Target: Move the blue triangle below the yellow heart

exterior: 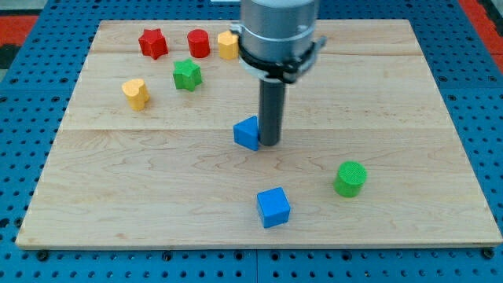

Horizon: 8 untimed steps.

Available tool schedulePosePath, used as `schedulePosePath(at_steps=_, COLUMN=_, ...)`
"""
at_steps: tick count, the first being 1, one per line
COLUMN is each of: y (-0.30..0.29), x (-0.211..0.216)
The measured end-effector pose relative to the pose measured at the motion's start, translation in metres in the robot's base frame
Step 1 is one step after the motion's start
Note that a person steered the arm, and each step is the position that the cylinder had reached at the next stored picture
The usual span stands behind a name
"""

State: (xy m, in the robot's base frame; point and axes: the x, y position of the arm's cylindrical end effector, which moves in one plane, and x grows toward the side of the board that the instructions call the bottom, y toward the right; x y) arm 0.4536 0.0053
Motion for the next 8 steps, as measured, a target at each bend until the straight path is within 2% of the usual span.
schedulePosePath(at_steps=1, y=-0.06, x=-0.018)
schedulePosePath(at_steps=2, y=-0.07, x=-0.018)
schedulePosePath(at_steps=3, y=-0.048, x=0.01)
schedulePosePath(at_steps=4, y=-0.09, x=0.025)
schedulePosePath(at_steps=5, y=-0.104, x=0.018)
schedulePosePath(at_steps=8, y=-0.071, x=0.007)
